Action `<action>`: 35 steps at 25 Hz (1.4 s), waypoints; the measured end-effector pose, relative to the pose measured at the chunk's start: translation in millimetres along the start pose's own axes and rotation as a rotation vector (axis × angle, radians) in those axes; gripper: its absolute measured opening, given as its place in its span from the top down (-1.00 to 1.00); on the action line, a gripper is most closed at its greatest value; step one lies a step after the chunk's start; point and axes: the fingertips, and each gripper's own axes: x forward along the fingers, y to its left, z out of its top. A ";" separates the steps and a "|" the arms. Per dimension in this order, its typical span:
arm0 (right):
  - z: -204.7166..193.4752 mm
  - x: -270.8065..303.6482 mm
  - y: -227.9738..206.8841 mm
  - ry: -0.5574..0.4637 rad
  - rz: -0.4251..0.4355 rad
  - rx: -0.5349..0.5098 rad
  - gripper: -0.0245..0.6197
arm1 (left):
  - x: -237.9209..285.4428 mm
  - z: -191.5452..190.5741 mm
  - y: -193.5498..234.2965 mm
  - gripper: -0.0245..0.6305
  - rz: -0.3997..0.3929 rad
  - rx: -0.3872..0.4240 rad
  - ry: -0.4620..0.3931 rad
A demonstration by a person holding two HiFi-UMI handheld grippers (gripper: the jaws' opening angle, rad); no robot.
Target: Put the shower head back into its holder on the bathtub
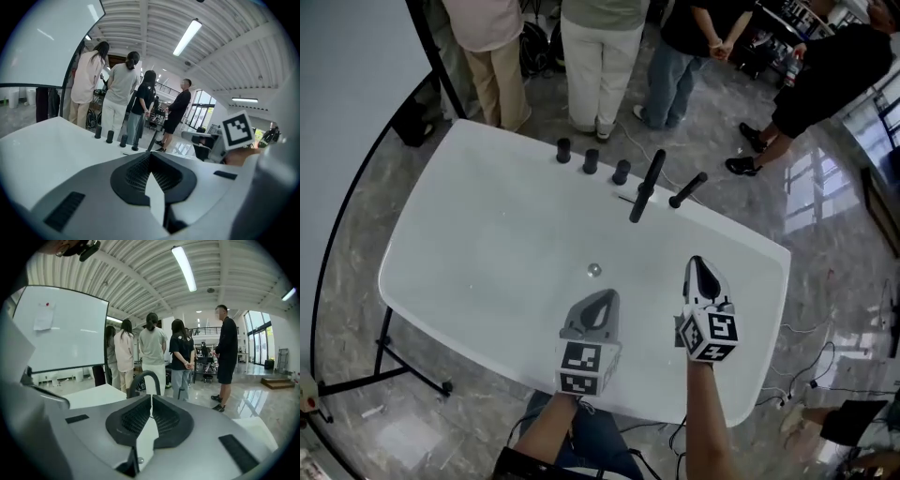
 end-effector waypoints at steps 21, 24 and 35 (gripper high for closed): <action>109.0 -181.6 91.9 -0.125 0.003 0.147 0.90 | -105.5 120.4 -60.1 0.92 -0.081 0.248 -0.071; 109.7 -179.3 92.9 -0.133 0.006 0.142 0.90 | -103.1 123.4 -67.3 0.92 -0.098 0.272 -0.076; 110.0 -180.8 88.6 -0.136 0.012 0.140 0.90 | -104.8 125.4 -72.6 0.92 -0.102 0.291 -0.082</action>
